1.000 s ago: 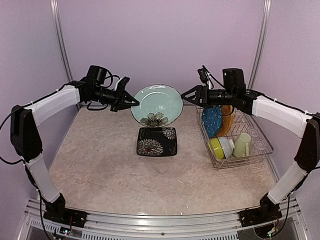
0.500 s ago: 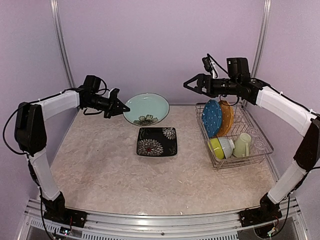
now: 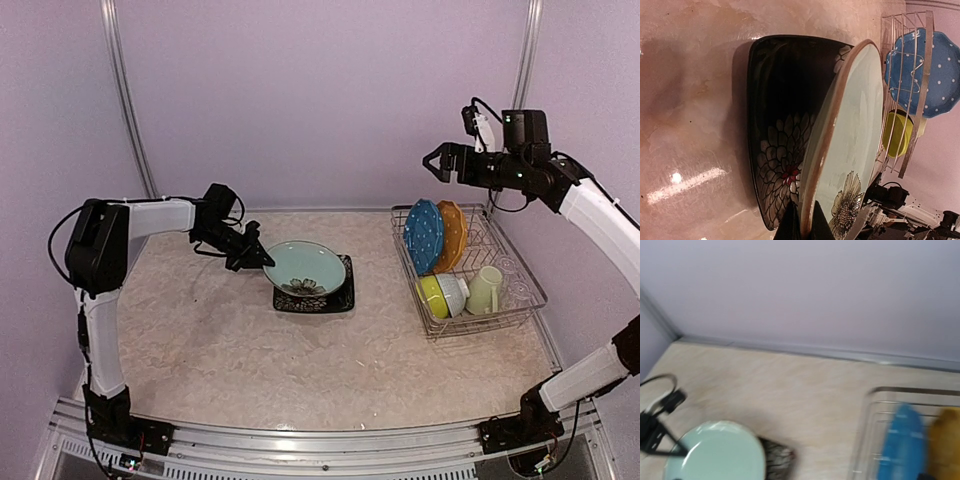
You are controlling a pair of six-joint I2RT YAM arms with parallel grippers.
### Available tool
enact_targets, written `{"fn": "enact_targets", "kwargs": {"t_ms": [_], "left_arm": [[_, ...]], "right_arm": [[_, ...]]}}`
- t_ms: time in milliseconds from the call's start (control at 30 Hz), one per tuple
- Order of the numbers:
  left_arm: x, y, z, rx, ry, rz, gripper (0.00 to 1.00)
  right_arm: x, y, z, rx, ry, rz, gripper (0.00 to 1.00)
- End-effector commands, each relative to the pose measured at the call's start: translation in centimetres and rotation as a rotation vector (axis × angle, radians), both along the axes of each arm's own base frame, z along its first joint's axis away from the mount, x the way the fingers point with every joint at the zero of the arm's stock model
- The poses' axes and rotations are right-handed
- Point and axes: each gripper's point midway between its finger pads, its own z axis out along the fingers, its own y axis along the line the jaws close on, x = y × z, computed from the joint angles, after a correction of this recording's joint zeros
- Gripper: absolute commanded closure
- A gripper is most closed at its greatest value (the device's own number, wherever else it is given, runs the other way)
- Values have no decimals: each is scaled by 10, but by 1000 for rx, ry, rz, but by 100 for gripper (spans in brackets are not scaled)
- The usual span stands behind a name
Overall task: Unload the mixed dishes from the dish rack
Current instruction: Place the plate on the plate.
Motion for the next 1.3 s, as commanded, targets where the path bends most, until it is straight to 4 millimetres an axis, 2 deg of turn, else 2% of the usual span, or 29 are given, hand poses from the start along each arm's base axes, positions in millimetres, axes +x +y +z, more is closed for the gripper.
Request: {"fn": "enact_targets", "kwargs": {"t_ms": [0, 167, 433, 700, 900, 1133, 1267], "left_arm": [[14, -20, 11, -42, -63, -43, 100], [18, -30, -5, -34, -42, -51, 100], [25, -32, -21, 3, -22, -38, 100], [12, -26, -37, 83, -5, -60, 76], [7, -25, -40, 146, -17, -75, 63], [1, -20, -43, 317, -63, -94, 57], [-1, -11, -49, 416, -70, -79, 47]], "right_arm": [[-5, -44, -11, -67, 19, -139, 1], [-11, -59, -12, -76, 20, -159, 1], [-12, -59, -16, -78, 38, -146, 1], [-11, -74, -18, -117, 42, -218, 1], [-11, -70, -20, -111, 47, -192, 1], [-12, -78, -22, -123, 55, -233, 1], [-11, -88, -26, -150, 67, -284, 1]]}}
